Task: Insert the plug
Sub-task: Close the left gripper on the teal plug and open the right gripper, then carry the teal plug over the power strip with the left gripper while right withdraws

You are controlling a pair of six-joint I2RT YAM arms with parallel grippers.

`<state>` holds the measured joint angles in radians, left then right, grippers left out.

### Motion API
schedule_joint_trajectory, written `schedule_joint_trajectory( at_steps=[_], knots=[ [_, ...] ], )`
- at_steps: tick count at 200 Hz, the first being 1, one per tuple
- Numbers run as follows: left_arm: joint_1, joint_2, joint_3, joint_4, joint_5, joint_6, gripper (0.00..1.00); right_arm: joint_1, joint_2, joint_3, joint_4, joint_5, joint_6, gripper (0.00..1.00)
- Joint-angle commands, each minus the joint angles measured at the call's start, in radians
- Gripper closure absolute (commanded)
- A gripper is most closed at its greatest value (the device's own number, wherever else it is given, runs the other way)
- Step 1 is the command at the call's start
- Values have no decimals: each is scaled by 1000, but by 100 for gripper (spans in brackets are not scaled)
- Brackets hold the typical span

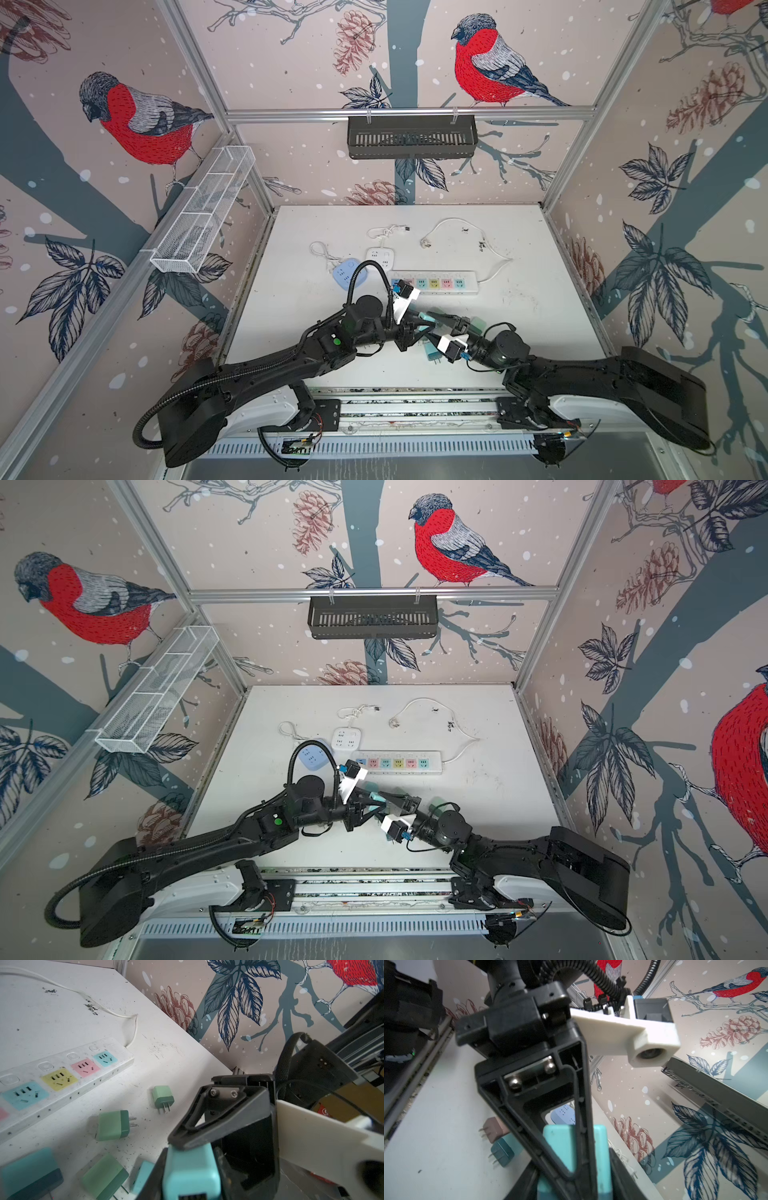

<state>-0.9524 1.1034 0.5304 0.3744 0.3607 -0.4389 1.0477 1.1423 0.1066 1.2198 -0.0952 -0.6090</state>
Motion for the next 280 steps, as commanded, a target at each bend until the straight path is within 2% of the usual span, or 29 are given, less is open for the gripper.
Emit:
schedule_joint_trajectory(
  at_steps=[1,23,32,49,52,55,57,59,84,103,121,140,154,174,199,211,227,239,258,280],
  knots=[
    [-5,8,13,49,31,43,88,3,-3,1,59,-12,35,86],
    [-5,16,16,63,44,54,100,3,-4,1,65,-3,40,75],
    [-5,16,17,68,44,60,100,3,-1,-2,77,10,46,62],
    [-4,8,22,64,12,79,100,2,-3,-15,110,38,51,45],
    [-4,6,24,62,3,83,100,2,-3,-21,118,43,50,35],
    [-4,3,25,59,-9,87,100,3,-4,-25,128,46,51,7],
    [-4,0,26,56,-17,90,100,3,-4,-27,133,48,50,1],
    [-5,-1,28,53,-27,93,100,3,-4,-30,138,51,49,0],
    [10,-25,62,-7,-147,136,100,3,-32,-67,179,90,39,0],
    [60,-32,93,-48,-170,144,100,-13,-82,-71,134,116,53,0],
    [133,-47,114,-67,-151,182,100,-76,-152,-47,54,195,172,0],
    [156,-71,146,-95,-247,257,100,-216,-235,-38,-29,119,330,0],
    [156,-91,154,-75,-289,340,100,-311,-286,-59,-20,84,420,0],
    [155,-108,135,-22,-261,515,100,-415,-325,-106,49,168,530,0],
    [155,-74,160,-30,-280,609,100,-546,-321,-78,-58,234,630,0],
    [155,-32,193,-58,-251,678,100,-591,-279,-62,-81,303,675,0],
    [152,24,213,-84,-164,850,100,-639,-202,-57,-50,441,746,0],
    [152,54,216,-64,-154,894,100,-675,-143,-43,-44,517,804,0],
    [152,96,224,-11,-155,918,100,-719,-76,-7,-73,517,867,0],
    [153,154,282,-59,-125,973,100,-738,-68,-20,-33,475,885,0]
  ],
)
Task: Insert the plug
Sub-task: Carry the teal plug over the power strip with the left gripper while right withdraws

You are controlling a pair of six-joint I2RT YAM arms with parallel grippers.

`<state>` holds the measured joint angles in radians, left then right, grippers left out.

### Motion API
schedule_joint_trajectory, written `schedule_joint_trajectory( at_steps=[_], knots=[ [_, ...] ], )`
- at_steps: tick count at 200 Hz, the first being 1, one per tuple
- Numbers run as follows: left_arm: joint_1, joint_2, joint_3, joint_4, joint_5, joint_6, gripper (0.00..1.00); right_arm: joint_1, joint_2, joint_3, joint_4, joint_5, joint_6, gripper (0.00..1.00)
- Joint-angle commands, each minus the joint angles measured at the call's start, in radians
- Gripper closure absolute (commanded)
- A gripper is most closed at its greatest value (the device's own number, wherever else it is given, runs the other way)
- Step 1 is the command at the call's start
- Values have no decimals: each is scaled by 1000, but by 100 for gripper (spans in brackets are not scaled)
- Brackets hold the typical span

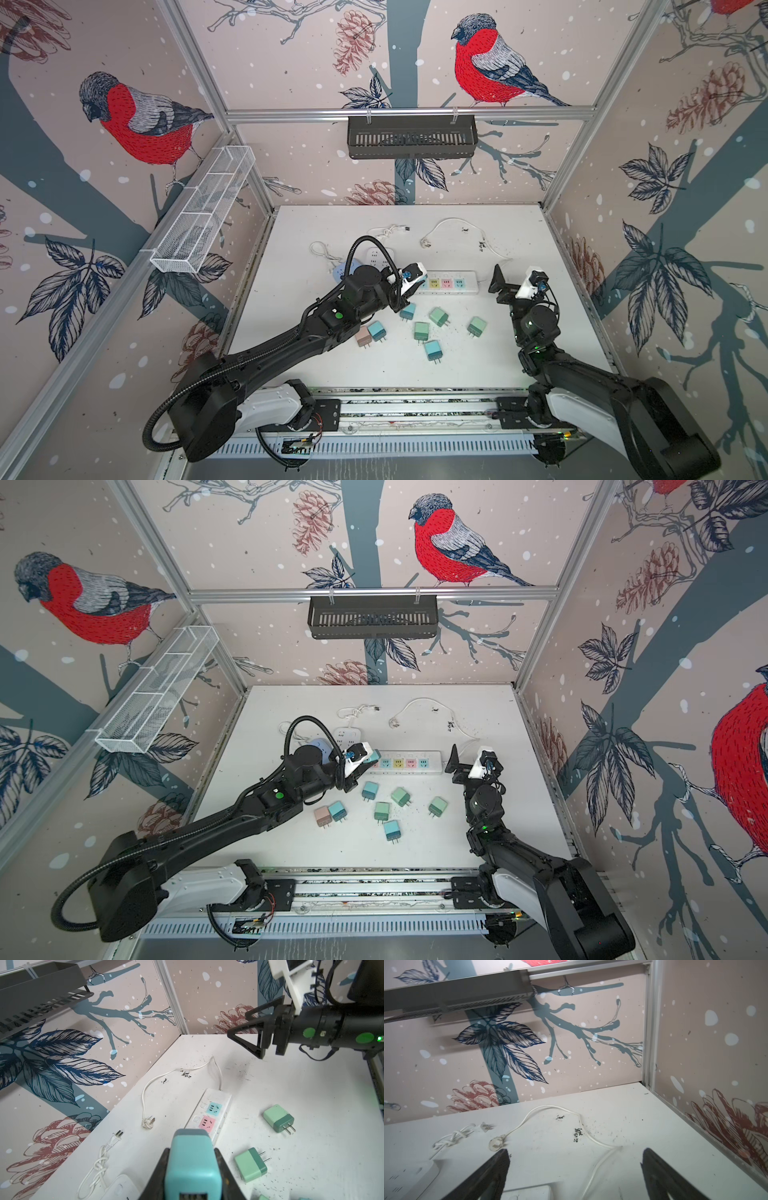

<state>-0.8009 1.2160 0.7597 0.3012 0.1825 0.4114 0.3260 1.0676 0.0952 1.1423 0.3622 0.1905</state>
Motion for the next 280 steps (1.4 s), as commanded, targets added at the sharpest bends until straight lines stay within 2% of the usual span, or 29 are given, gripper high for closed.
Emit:
schedule_joint_trajectory(
  at_steps=[1,23,39,76,108,159,212,280],
  knots=[
    [2,45,56,11,53,124,100,-16,5,-12,48,19,87,0],
    [4,104,123,-60,66,189,100,-31,-56,-94,124,15,109,0],
    [5,150,167,-112,82,241,100,-54,-93,-92,64,6,143,0],
    [6,286,331,-250,138,306,100,-99,-14,-34,36,-58,169,0],
    [5,446,503,-420,179,343,100,-111,-47,-65,53,-69,184,0],
    [3,664,795,-706,193,367,100,-149,-49,-63,35,-75,225,0],
    [2,874,1016,-799,272,377,100,-174,-69,-89,49,-112,241,0],
    [-1,1086,1302,-960,282,369,100,-186,-60,-85,53,-123,251,0]
  ],
)
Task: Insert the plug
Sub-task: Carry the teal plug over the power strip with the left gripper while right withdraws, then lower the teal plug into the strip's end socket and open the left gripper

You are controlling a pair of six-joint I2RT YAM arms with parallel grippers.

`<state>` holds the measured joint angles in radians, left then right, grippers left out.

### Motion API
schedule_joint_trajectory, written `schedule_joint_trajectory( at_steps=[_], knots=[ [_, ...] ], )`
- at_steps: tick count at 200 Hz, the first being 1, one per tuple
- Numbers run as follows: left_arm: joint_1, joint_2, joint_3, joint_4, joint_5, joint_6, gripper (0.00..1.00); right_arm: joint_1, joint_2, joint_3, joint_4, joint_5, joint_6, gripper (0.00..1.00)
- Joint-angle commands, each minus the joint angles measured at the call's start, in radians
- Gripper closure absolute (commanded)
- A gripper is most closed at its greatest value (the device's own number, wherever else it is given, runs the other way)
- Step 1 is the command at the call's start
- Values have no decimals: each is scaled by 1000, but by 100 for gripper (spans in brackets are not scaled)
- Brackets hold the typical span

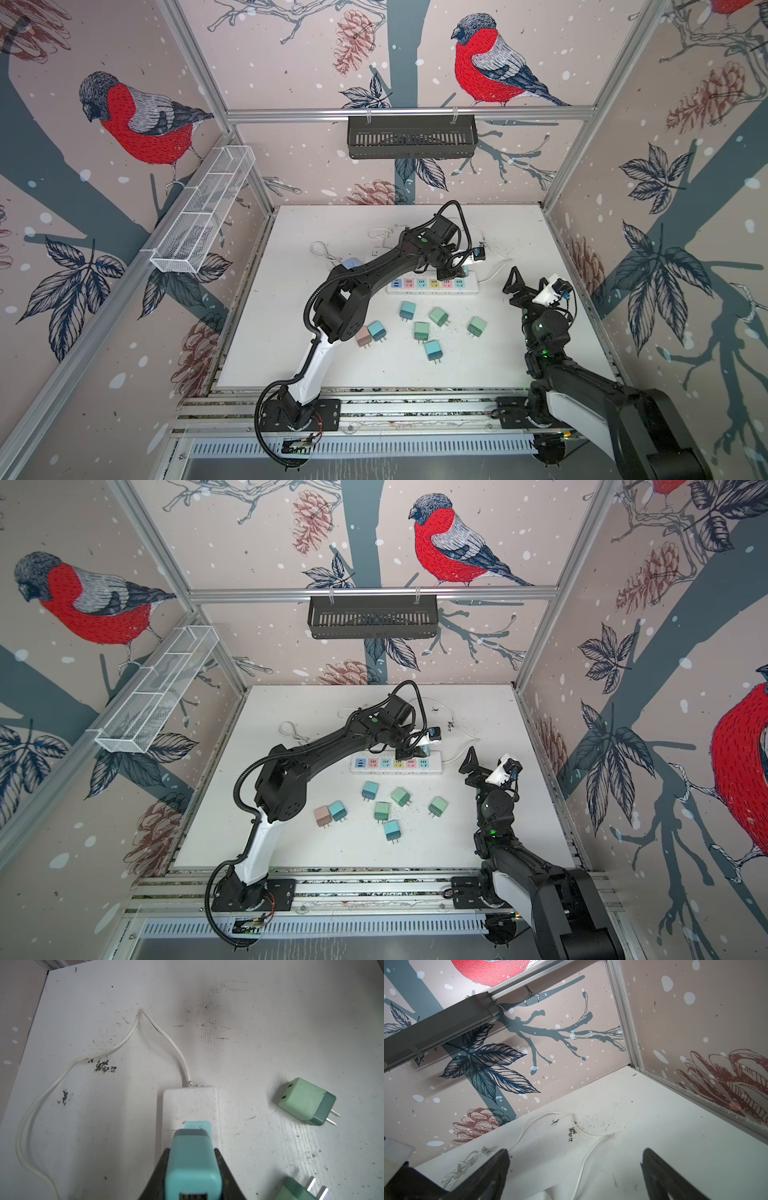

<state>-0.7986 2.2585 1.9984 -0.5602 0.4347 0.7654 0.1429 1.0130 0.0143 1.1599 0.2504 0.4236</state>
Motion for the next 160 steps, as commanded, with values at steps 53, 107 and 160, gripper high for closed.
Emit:
schedule_joint_trajectory(
  at_steps=[53,107,160],
  knots=[
    [-7,117,152,-193,-26,26,100,-4,-17,-16,46,-8,20,0],
    [-10,152,196,-221,-21,33,100,-5,-26,-28,61,-13,18,0],
    [-12,196,242,-244,-79,8,100,-5,-18,-24,59,-18,18,0]
  ],
)
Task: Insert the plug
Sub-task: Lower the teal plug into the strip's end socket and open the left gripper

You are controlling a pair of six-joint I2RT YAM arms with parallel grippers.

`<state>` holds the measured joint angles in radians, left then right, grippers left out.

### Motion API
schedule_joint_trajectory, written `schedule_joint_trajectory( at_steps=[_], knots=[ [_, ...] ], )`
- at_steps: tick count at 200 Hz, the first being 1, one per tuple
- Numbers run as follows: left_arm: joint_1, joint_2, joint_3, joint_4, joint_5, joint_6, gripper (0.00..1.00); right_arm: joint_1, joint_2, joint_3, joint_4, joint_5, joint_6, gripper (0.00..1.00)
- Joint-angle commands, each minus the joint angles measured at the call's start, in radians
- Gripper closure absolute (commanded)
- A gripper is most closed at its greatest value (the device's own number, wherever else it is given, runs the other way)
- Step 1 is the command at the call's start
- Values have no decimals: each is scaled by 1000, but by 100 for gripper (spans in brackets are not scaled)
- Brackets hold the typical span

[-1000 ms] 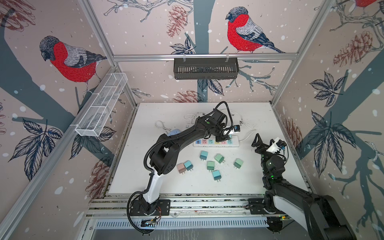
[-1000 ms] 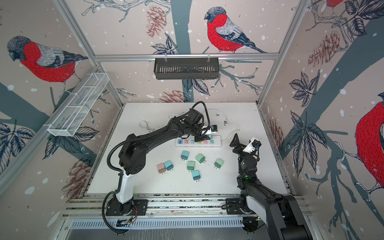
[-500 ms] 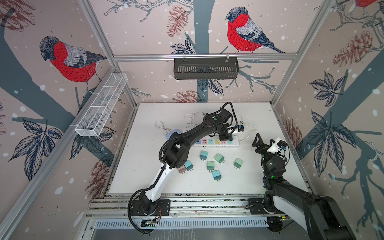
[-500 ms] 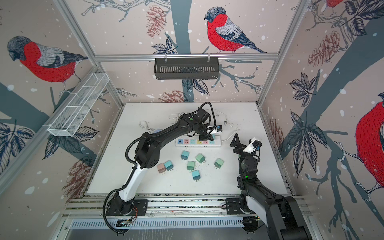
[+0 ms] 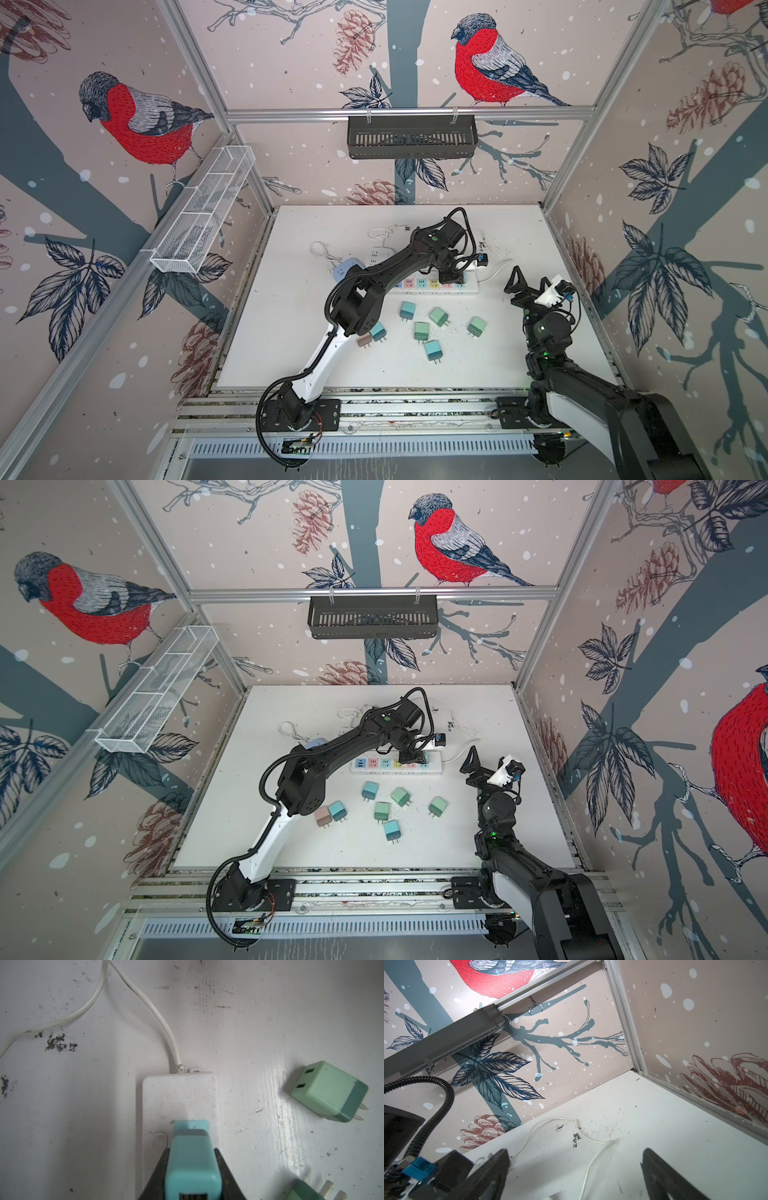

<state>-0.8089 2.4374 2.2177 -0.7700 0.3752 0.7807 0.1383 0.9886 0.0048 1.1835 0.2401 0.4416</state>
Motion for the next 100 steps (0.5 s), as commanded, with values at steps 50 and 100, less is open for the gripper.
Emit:
schedule_joint_trajectory(
  at_steps=[50,100],
  knots=[
    [-7,44,51,-49,-35,-9,100,0,-1,-23,44,-9,1,0],
    [-13,55,57,-60,-94,-29,100,0,-1,-21,41,-10,1,0]
  ],
)
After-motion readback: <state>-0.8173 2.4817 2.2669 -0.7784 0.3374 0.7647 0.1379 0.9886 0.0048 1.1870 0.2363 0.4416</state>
